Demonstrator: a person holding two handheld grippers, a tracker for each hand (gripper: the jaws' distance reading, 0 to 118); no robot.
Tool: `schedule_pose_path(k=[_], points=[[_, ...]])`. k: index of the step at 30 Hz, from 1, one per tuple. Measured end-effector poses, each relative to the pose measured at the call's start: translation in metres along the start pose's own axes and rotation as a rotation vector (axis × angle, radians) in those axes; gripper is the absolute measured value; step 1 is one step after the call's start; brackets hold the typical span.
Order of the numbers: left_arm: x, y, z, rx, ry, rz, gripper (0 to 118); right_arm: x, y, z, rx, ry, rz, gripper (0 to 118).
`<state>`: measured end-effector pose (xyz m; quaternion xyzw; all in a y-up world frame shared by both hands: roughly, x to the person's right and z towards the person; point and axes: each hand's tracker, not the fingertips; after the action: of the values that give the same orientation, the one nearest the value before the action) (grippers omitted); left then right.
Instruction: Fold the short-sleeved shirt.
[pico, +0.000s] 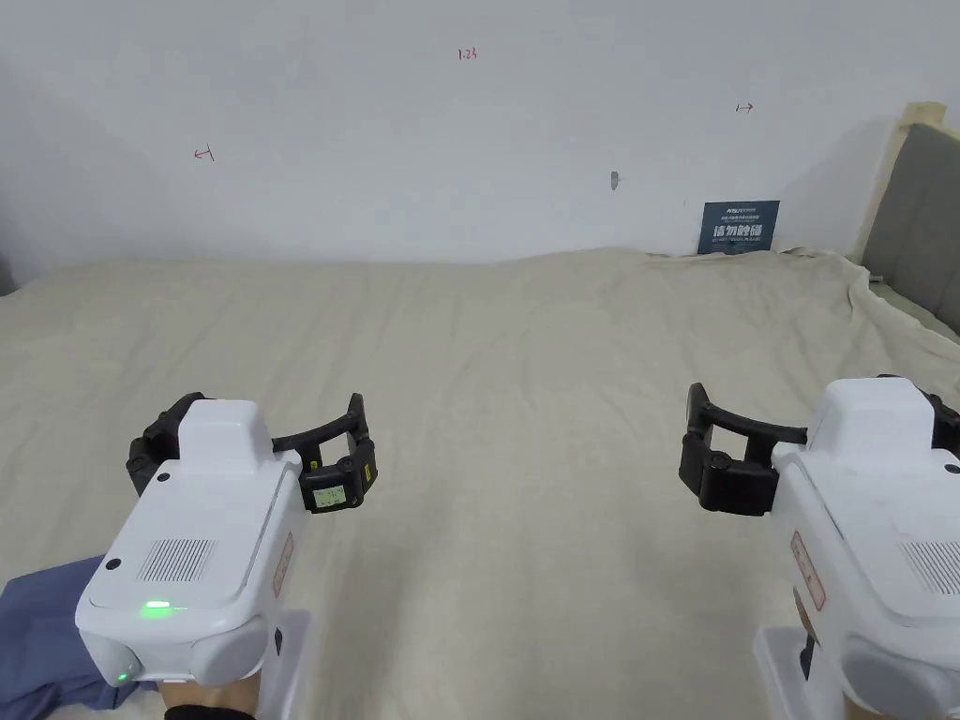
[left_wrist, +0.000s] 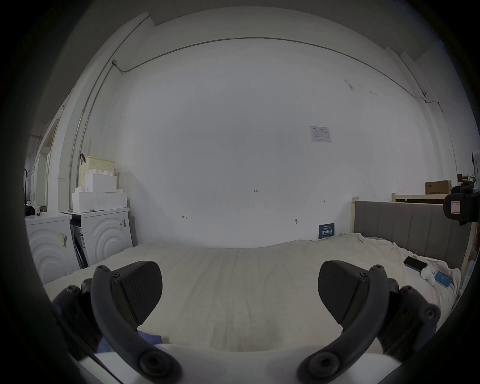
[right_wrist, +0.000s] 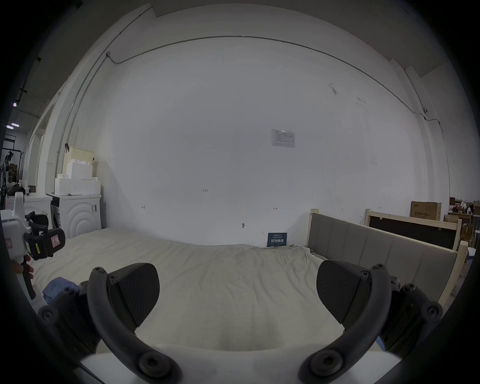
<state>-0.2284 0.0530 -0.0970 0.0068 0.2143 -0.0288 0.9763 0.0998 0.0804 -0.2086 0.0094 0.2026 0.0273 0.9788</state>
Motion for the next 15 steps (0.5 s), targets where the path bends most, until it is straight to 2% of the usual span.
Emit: schedule_pose_path(k=[4,8,13,15], points=[[-0.001,0.001,0.001,-0.001,-0.005,0.012,118,-0.001,0.003,0.0,-0.028,-0.025,-0.027,118],[-0.003,0.004,0.002,0.003,-0.007,0.034,118,0.002,0.01,-0.006,-0.172,-0.023,-0.121,118],[-0.004,0.004,0.002,0.004,-0.006,0.032,118,0.002,0.018,-0.014,-0.389,-0.091,-0.208,118],[-0.005,0.003,0.002,0.004,-0.005,0.03,118,0.001,0.02,-0.017,-0.448,-0.163,-0.239,118]])
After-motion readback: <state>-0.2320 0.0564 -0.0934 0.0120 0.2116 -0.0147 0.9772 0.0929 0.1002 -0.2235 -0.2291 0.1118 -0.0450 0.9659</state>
